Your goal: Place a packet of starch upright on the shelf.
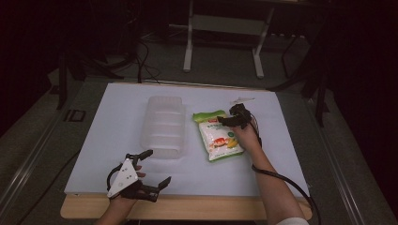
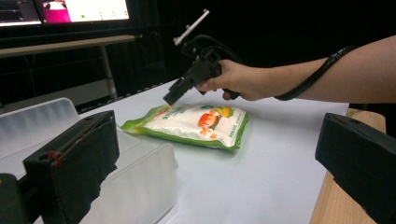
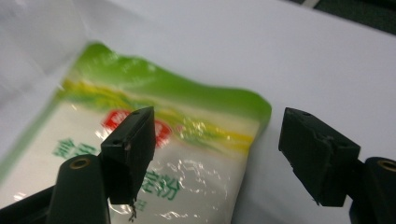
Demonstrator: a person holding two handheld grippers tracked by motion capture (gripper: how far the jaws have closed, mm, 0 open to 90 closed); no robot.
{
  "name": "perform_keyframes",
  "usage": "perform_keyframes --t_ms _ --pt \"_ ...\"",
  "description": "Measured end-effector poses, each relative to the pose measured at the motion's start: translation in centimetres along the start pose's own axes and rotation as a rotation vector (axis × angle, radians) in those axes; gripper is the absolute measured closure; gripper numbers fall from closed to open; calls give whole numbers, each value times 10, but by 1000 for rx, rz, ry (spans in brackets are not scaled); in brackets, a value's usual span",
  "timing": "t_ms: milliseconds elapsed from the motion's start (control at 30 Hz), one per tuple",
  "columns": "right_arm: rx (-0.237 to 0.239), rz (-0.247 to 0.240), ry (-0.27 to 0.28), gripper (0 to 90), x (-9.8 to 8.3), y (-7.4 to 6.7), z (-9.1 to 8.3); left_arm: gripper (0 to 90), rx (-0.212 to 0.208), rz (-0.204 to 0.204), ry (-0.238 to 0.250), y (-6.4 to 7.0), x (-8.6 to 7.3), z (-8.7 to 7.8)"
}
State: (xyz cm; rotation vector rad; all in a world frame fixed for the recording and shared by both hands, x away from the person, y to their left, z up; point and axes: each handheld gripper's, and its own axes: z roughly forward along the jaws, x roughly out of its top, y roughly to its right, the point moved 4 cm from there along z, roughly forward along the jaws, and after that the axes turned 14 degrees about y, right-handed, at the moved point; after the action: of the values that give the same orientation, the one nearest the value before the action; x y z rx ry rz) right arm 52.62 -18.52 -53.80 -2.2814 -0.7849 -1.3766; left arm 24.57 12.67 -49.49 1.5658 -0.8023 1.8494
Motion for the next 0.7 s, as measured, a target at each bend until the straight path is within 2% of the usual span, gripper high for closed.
perform_keyframes --t_ms 100,200,333,367,400,433,467,500,567,633,700 --pt "1 -5 -20 270 -4 -1 3 0 9 -3 3 -1 0 0" --pt "1 15 -19 265 -7 0 6 0 13 -4 4 -2 0 -1" --pt "5 45 -48 258 -9 2 10 0 9 -7 -1 -2 -1 0" --pt "30 116 -61 257 -13 6 12 0 8 -6 -7 -2 -2 0" --pt "30 116 -61 257 -13 6 12 0 8 -6 -7 -2 -2 0" --pt "44 140 -71 258 -15 7 13 0 5 -8 -9 -2 -3 1" --pt "44 140 -71 258 -15 7 13 0 5 -8 -9 -2 -3 1" --pt "44 83 -75 301 -14 3 13 0 3 -5 -9 -2 -2 1" --pt "52 66 -94 312 -13 -1 14 0 3 -3 -10 -2 -2 2" --pt "60 91 -108 318 -14 -1 15 0 1 -8 -8 -1 -2 2" --pt "62 95 -112 331 -14 -1 15 0 1 -5 -11 -1 -2 2"
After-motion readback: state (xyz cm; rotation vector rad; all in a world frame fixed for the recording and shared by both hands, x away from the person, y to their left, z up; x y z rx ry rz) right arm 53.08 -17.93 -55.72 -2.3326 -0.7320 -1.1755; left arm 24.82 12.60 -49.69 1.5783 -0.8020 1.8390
